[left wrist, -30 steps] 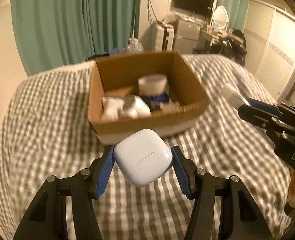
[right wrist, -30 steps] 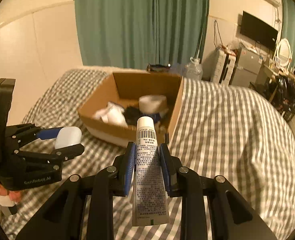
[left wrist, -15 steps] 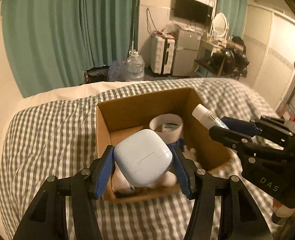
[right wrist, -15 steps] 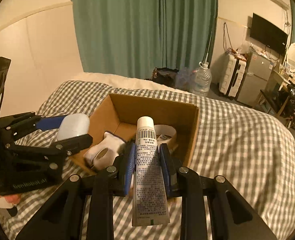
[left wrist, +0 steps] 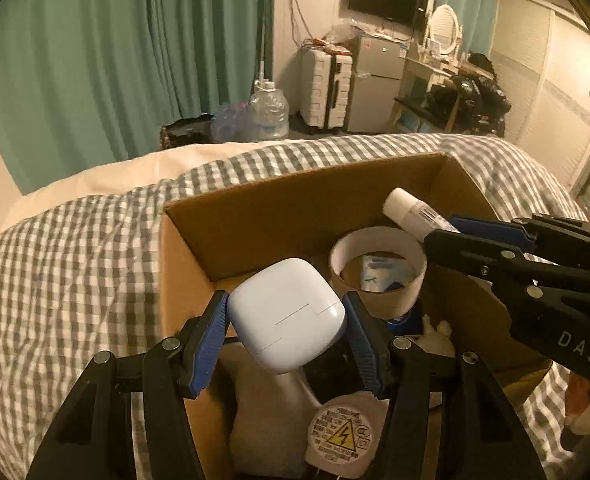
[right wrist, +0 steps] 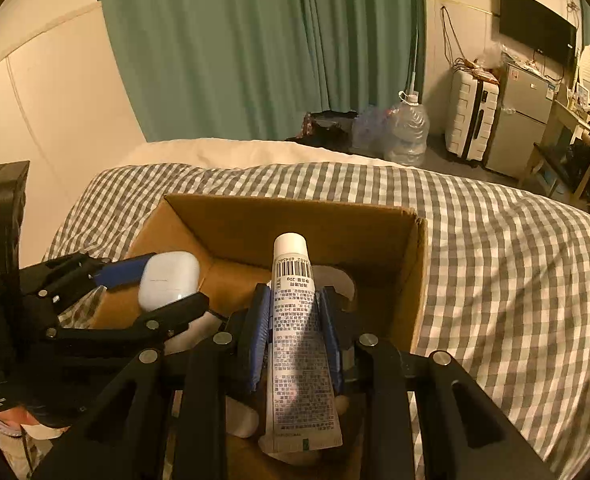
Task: Organize objects
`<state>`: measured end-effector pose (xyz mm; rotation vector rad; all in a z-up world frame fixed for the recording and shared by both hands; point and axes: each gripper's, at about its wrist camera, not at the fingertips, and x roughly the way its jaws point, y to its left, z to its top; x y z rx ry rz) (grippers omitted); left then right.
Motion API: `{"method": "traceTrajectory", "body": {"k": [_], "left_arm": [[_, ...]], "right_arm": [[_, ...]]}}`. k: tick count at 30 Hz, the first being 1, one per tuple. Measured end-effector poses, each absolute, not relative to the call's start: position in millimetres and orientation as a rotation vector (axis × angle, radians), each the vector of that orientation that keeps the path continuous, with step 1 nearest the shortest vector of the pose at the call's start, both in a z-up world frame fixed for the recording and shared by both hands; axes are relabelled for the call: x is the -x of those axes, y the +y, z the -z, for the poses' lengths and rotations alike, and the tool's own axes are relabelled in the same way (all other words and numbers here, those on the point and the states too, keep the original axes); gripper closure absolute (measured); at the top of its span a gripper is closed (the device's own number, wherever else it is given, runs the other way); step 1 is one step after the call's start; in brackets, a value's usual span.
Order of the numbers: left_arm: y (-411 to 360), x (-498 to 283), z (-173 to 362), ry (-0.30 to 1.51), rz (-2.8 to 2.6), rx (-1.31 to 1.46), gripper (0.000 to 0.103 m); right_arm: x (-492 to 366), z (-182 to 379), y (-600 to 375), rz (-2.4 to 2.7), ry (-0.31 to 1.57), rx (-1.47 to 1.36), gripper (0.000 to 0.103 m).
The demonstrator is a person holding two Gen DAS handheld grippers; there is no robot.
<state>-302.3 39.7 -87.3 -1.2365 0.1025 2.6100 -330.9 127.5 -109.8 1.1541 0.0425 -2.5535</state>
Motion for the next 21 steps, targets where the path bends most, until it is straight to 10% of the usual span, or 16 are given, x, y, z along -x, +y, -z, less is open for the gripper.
{"method": "traceTrajectory", "body": {"k": [4,7,21], "left_arm": [[45.3,296.2,86.0,0.122,-2.586,1.236,0.04],[44.4,280.9,73.5,0.12,-2.617,1.211,0.016],[39.0,198.5,-58.9,0.108,-2.745,0.985,0.009]], "right_arm": [[326.6,106.6,133.0,2.57,-0.012,-1.133,0.039],[314.0,91.5,135.4,2.613,-0.022,-1.098,0.038],[214.6,-49.7,155.4,2.797,0.041,-0.889,0.028]]}}
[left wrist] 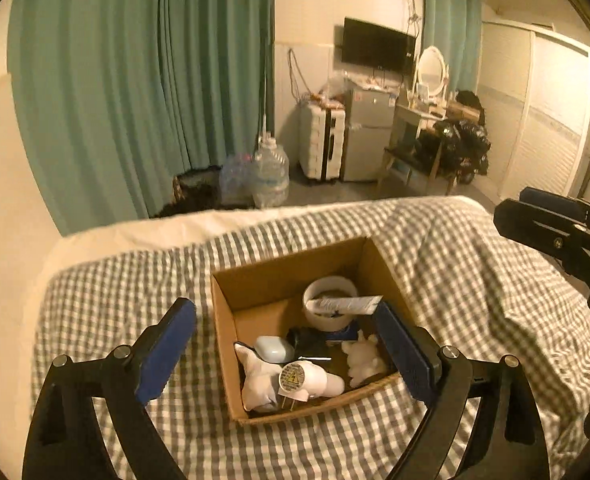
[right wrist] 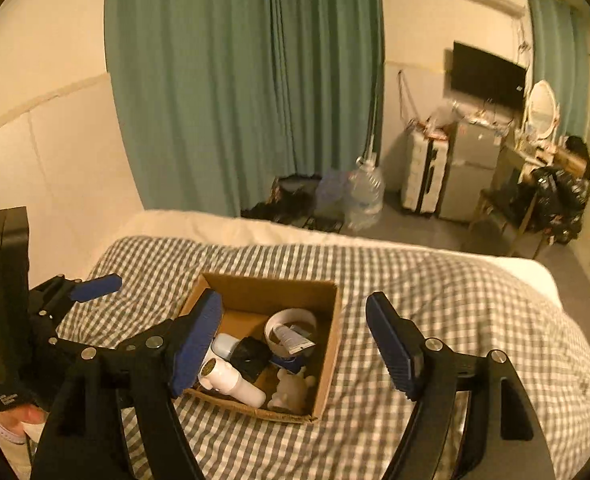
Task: Organize objects
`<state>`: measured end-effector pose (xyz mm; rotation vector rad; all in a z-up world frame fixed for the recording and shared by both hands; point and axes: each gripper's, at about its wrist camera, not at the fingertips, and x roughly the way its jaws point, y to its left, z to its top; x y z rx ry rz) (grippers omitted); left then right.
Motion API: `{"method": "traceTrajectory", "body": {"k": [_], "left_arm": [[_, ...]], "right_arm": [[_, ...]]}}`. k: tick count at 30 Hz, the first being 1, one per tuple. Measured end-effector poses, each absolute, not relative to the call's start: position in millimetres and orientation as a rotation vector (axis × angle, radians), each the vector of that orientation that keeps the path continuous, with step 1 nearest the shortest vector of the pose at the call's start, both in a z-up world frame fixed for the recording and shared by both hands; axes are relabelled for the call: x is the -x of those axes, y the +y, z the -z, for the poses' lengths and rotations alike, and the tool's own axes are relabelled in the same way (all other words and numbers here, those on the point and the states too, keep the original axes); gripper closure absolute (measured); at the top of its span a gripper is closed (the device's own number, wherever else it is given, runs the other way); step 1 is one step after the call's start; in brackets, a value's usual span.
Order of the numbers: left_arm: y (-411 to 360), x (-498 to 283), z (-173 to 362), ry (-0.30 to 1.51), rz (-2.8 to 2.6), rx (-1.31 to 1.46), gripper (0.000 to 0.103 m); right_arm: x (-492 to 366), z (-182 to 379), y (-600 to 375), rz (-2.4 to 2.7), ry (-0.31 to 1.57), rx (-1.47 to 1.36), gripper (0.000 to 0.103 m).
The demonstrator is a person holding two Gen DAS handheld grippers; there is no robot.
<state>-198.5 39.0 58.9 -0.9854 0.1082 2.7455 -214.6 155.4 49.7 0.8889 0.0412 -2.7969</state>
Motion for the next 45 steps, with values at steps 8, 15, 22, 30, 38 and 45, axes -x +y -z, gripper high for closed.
{"method": "traceTrajectory", "body": {"k": [8,15,22,30,38,45], "left_arm": [[37.3,149.0,-108.7,0.127,-2.828,0.853,0.003],[41.6,110.0,-122.3,0.164,-2.887,0.746,0.0],[34.3,77.6,-91.8,0.143,-2.93,0.671,0.0],[39.8,59.2,-38.4,0.03,-2.975,0.665,0.0],[47.9,55.8,-2.2,0.14,-3.054,0.707,0.0],[28.7,56.1,10.1,0.07,-3.071,0.765,0.0]], "right_arm": [[159.7,-87.3,163.4,2.844,0.052,-0.761,0.019],[127.6,-90.4,167.9,2.898,0.102,-0.699,0.007],[94.3,-69.9,182.2,2.968,0.104,-0.597,0.002],[80.1,-7.2,183.1,3.006,0.04,-0.558,0.002],[86.7,44.2,167.0,3.005,0.146,-0.635,0.002],[87.4,58.7,174.0,3.016,0.126,-0.681,0.002]]}}
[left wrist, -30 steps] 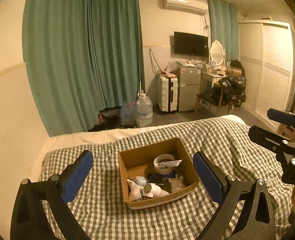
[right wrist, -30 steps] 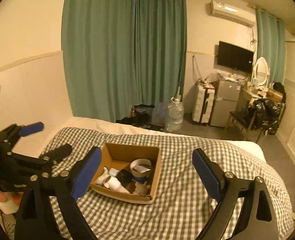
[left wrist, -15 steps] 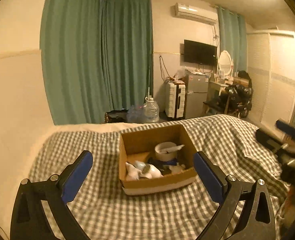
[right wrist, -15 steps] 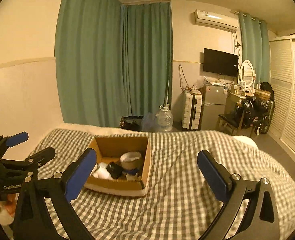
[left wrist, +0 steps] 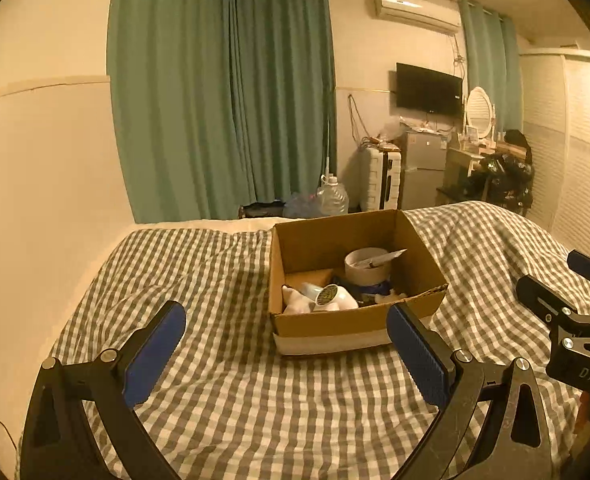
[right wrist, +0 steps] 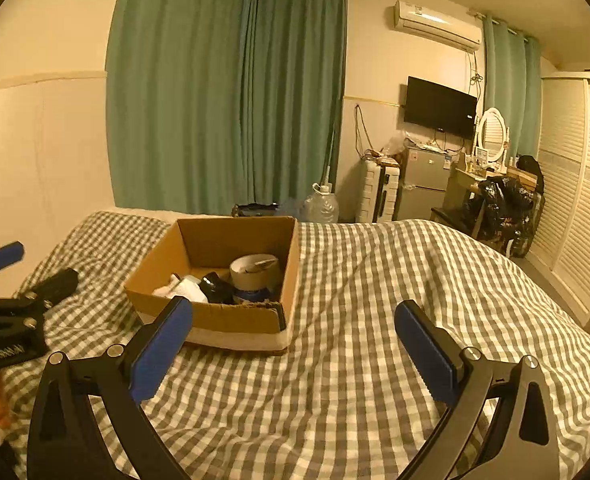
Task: Organize objects
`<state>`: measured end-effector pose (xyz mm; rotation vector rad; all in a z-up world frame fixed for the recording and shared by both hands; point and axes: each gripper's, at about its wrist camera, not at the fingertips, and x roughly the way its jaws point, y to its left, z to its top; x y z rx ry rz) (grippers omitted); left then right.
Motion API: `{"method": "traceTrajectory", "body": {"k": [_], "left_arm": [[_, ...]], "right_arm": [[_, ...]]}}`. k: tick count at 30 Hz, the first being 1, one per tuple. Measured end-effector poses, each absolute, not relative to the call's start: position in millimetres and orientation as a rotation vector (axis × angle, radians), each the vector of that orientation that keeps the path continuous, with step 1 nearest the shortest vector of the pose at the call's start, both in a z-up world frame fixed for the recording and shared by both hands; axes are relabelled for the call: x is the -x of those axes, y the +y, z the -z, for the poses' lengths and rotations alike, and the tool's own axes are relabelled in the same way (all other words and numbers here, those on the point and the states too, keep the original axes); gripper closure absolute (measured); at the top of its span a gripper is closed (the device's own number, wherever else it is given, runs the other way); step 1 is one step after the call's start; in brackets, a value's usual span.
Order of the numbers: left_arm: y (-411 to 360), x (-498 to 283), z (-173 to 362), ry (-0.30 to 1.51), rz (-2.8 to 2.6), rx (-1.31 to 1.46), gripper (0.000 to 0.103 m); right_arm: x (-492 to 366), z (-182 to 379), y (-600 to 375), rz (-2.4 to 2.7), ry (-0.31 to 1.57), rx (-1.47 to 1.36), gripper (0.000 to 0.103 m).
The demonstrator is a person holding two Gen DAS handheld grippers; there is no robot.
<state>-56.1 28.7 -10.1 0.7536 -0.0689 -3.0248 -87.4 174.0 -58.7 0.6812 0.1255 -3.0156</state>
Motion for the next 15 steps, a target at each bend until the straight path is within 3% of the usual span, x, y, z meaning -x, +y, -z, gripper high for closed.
{"method": "traceTrajectory", "body": {"k": [15], "left_arm": [[19.0,50.2,8.3,-0.048,3.02,-0.75,0.0]], "right_arm": [[88.9,61.3,171.1,3.031,0.125,-0.678,0.002]]}}
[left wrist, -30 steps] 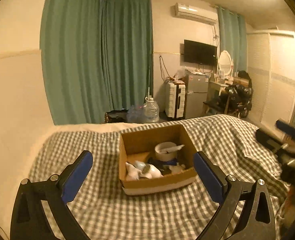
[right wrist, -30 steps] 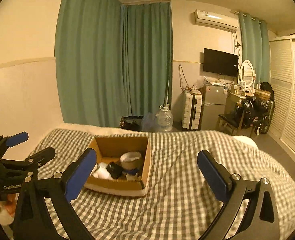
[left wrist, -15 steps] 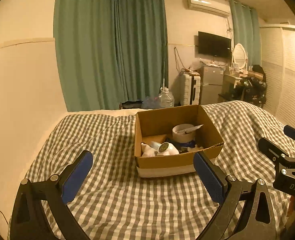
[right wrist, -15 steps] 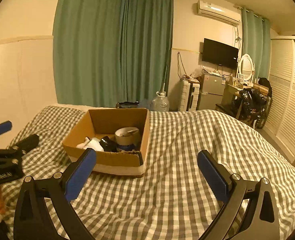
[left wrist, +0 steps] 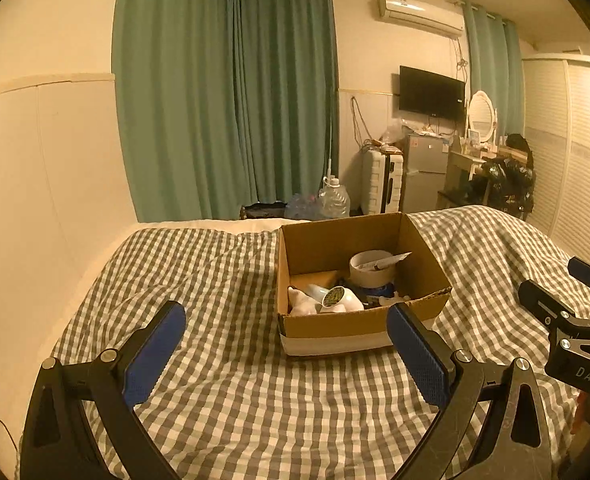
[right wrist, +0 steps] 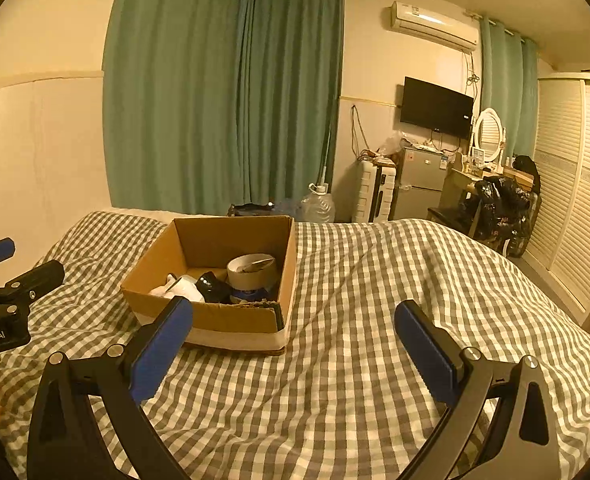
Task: Organize objects
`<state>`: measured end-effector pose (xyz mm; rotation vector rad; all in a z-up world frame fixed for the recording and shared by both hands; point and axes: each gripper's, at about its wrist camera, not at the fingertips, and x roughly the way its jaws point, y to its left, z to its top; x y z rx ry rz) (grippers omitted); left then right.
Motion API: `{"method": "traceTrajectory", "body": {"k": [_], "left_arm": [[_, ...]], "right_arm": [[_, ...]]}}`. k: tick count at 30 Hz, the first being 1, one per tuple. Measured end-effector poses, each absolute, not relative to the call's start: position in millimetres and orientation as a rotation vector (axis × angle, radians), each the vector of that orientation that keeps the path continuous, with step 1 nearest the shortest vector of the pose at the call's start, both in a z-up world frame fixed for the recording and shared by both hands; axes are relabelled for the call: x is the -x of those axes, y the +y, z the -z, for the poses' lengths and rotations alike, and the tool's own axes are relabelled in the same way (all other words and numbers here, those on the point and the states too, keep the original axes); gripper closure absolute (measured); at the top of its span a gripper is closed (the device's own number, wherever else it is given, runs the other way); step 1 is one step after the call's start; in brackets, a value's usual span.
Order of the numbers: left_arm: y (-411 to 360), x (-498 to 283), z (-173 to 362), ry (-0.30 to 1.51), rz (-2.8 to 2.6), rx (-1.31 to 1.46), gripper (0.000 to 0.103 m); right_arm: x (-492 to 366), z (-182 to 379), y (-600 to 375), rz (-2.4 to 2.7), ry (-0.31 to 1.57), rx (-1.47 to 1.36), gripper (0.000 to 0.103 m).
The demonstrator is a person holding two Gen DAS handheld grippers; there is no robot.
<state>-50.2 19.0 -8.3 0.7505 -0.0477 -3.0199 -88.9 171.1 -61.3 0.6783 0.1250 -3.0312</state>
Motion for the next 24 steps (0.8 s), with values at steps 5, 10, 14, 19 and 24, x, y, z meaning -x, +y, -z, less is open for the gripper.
{"method": "traceTrajectory", "body": {"k": [5,10,14,19,24], "left_arm": [[18.0,53.3,11.4,-0.045,3.013,-0.776,0.0],[19.1,53.9,12.5,-0.043,3.016,-0.782,0.0],[21.8,53.7,14.7,-0.063,3.013,-0.786,0.0],[20.4,52.0,13.7,-0.055,3.002,-0.777,0.0],[18.1,52.4,13.6,-0.004,3.017,-0.799,0.0]], "right_arm": [[87.6,63.5,168.6,3.029,0.139,-0.686,0.002],[87.5,63.8,167.5,3.027,0.143,-0.689,0.002],[87.7,64.1,166.7,3.024,0.143,-0.692,0.002],[86.9,64.6,166.7,3.025,0.14,-0.699,0.002],[85.4,65.0,167.5,3.026,0.134,-0.7,0.002]]}}
